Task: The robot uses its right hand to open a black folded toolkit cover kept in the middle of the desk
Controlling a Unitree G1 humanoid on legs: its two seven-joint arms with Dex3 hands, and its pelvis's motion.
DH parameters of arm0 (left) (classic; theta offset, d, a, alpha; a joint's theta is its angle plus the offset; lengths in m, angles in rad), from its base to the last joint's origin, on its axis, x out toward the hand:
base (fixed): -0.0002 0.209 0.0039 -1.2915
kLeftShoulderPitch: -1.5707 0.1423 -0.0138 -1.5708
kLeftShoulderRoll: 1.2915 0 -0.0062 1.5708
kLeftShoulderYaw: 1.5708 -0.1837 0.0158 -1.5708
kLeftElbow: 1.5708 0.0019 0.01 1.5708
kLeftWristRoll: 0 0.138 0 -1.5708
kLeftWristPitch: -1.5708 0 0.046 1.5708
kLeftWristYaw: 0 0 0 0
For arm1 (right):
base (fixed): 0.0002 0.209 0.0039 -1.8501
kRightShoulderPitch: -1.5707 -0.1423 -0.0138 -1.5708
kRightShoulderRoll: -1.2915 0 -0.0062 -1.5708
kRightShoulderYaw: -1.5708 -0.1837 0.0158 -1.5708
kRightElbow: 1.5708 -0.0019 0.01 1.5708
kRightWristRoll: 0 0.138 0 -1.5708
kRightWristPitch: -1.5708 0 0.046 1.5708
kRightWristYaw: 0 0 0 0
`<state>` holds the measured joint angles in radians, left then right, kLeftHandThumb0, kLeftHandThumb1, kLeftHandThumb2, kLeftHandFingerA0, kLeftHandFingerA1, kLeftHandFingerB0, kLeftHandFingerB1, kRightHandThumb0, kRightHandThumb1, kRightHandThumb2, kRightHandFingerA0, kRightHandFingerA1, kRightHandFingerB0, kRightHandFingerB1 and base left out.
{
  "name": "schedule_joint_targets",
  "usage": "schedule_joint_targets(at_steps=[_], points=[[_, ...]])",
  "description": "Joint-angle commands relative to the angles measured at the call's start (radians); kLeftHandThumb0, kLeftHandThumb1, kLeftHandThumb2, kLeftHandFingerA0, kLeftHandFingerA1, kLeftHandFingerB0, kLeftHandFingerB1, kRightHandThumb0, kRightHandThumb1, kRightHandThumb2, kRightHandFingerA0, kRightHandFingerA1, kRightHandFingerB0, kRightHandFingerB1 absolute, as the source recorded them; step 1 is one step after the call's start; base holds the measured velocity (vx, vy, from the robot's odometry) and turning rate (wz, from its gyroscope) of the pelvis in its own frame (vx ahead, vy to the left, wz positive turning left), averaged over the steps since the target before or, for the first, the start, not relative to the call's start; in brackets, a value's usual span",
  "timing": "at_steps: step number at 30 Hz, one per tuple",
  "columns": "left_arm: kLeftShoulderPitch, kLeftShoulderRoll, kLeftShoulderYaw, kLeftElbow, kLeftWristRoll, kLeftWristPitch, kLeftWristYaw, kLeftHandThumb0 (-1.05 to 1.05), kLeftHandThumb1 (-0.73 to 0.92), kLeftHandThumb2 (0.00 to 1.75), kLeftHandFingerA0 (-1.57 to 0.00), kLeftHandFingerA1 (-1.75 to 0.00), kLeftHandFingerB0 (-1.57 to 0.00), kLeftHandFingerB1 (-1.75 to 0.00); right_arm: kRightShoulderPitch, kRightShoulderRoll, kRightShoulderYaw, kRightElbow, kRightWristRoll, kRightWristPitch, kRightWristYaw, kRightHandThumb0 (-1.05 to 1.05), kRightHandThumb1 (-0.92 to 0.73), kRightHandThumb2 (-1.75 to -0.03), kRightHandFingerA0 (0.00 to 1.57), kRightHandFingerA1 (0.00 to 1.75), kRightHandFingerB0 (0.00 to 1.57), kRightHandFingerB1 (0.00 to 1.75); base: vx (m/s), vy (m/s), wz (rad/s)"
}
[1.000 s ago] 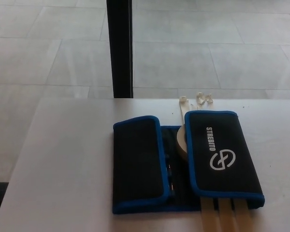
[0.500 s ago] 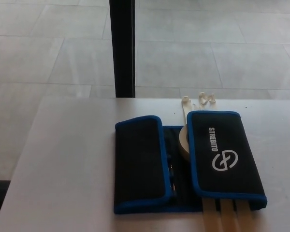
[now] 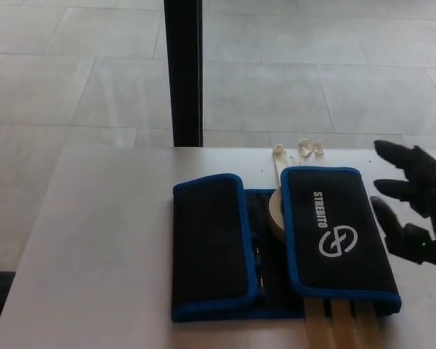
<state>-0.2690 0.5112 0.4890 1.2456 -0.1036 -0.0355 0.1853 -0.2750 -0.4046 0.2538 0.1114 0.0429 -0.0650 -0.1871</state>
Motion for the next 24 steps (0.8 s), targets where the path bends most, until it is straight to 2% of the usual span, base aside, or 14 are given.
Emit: schedule_joint_targets(at_steps=[1,2,8,9,10,11,12,15,16,17,18,19,20,24], points=[[-0.015,0.025,0.006,0.006,-0.028,0.045,0.016,-1.03,0.40,1.44,-0.46,-1.27,-0.13,-1.04,-0.008,-0.133,0.238,0.026,-0.480,-0.123,0.053,-0.66,-0.75,-0.63,0.41,0.56,0.32,0.32,0.00,0.000,0.00],[-0.015,0.025,0.007,0.006,-0.029,0.044,0.015,-0.99,0.34,1.37,-0.45,-1.56,-0.27,-1.49,-0.013,-0.151,0.257,0.024,-0.527,-0.114,0.039,-0.67,-0.77,-0.64,0.39,0.56,0.30,0.31,0.00,0.000,0.00],[-0.019,0.028,0.011,0.011,-0.032,0.043,0.009,-0.98,0.34,1.37,-0.37,-1.53,-0.28,-1.48,-0.019,-0.204,0.308,0.050,-0.617,-0.120,0.002,-0.59,-0.68,-0.61,0.44,0.51,0.35,0.32,0.00,0.000,0.00],[-0.019,0.027,0.014,0.010,-0.036,0.043,0.006,-1.05,0.38,1.43,-0.46,-1.28,-0.08,-1.03,-0.025,-0.216,0.315,0.058,-0.632,-0.116,-0.002,-0.63,-0.55,-0.91,0.39,0.60,0.28,0.47,0.00,0.000,0.00],[-0.018,0.027,0.013,0.010,-0.034,0.040,0.007,-1.05,0.34,1.41,-0.36,-1.22,-0.06,-1.02,-0.031,-0.225,0.320,0.071,-0.645,-0.124,-0.014,-0.59,-0.70,-0.62,0.44,0.52,0.36,0.32,0.00,0.000,0.00],[-0.020,0.027,0.010,0.011,-0.030,0.041,0.014,-0.91,0.31,1.33,-0.78,-1.37,0.00,-0.89,-0.037,-0.240,0.321,0.075,-0.651,-0.119,-0.008,-0.59,-0.72,-0.62,0.43,0.52,0.38,0.33,0.00,0.000,0.00],[-0.020,0.027,0.005,0.015,-0.024,0.040,0.019,-0.95,0.33,1.36,-0.54,-1.27,0.00,-0.91,-0.043,-0.255,0.324,0.076,-0.660,-0.102,0.003,-0.60,-0.72,-0.62,0.43,0.52,0.39,0.32,0.00,0.000,0.00],[-0.021,0.028,0.007,0.012,-0.028,0.045,0.015,-1.04,0.37,1.42,-0.54,-1.33,-0.02,-0.98,-0.060,-0.284,0.334,0.090,-0.698,-0.101,-0.020,-0.58,-0.70,-0.62,0.45,0.53,0.40,0.33,0.00,0.000,0.00],[-0.019,0.029,0.009,0.014,-0.029,0.042,0.009,-0.99,0.31,1.38,-0.35,-1.55,-0.28,-1.45,-0.068,-0.296,0.343,0.099,-0.715,-0.100,-0.027,-0.59,-0.71,-0.62,0.44,0.54,0.40,0.33,0.00,0.000,0.00],[-0.019,0.029,0.009,0.014,-0.030,0.041,0.009,-0.99,0.31,1.38,-0.35,-1.55,-0.28,-1.45,-0.070,-0.298,0.346,0.100,-0.717,-0.100,-0.028,-0.59,-0.71,-0.62,0.44,0.54,0.40,0.33,0.00,0.000,0.00],[-0.016,0.028,0.003,0.015,-0.023,0.036,0.009,-0.88,0.31,1.33,-0.31,-1.08,-0.07,-0.92,-0.077,-0.316,0.353,0.115,-0.739,-0.111,-0.046,-0.59,-0.72,-0.62,0.44,0.55,0.41,0.34,0.00,0.000,0.00],[-0.016,0.028,0.000,0.015,-0.020,0.036,0.013,-0.98,0.32,1.37,-0.49,-1.26,0.00,-0.93,-0.086,-0.328,0.361,0.124,-0.757,-0.111,-0.051,-0.59,-0.71,-0.62,0.44,0.54,0.41,0.34,0.00,0.000,0.00],[-0.015,0.029,0.005,0.013,-0.025,0.035,0.008,-0.95,0.25,1.33,-0.29,-1.13,-0.01,-0.93,-0.097,-0.338,0.372,0.133,-0.781,-0.105,-0.058,-0.59,-0.72,-0.62,0.42,0.55,0.40,0.34,0.00,0.000,0.00],[-0.019,0.029,0.004,0.002,-0.024,0.039,0.020,-1.05,0.34,1.42,-0.85,-1.51,-0.12,-1.05,-0.121,-0.370,0.419,0.172,-0.884,-0.078,-0.131,-0.60,-0.69,-0.61,0.43,0.53,0.42,0.34,0.00,0.000,0.00]])
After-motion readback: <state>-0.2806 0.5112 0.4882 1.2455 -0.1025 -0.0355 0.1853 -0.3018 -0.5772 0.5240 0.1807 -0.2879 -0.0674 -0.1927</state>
